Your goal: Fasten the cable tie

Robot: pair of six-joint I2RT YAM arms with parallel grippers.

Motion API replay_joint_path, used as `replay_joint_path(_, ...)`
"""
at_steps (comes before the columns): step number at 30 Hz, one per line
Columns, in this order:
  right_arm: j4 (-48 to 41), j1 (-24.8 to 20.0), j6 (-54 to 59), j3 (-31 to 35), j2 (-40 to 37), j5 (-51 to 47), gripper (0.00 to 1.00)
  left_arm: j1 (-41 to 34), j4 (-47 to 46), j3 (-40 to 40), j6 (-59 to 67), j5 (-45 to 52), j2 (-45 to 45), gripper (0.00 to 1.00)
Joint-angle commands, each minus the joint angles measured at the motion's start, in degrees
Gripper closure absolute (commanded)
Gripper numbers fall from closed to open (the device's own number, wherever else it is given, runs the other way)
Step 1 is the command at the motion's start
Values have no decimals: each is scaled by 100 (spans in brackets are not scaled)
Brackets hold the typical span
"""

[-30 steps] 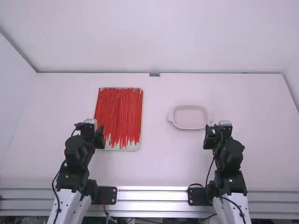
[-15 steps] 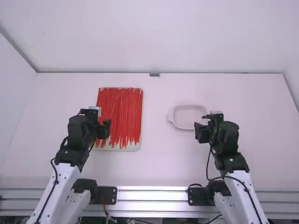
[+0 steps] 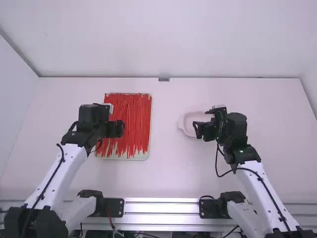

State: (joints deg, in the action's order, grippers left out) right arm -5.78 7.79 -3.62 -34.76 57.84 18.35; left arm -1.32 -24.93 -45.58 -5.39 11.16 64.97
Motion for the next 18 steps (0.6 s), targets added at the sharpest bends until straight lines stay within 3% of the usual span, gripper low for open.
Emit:
replay_joint_path(1, 4, 74, 13, -340, 219, 297, 8, -42, -149, -447, 18, -21, 218, 9)
replay_joint_path(18, -562, 127, 153, -1753, 1462, 916, 2, -17, -669, -2240, 138, 192, 1934, 1)
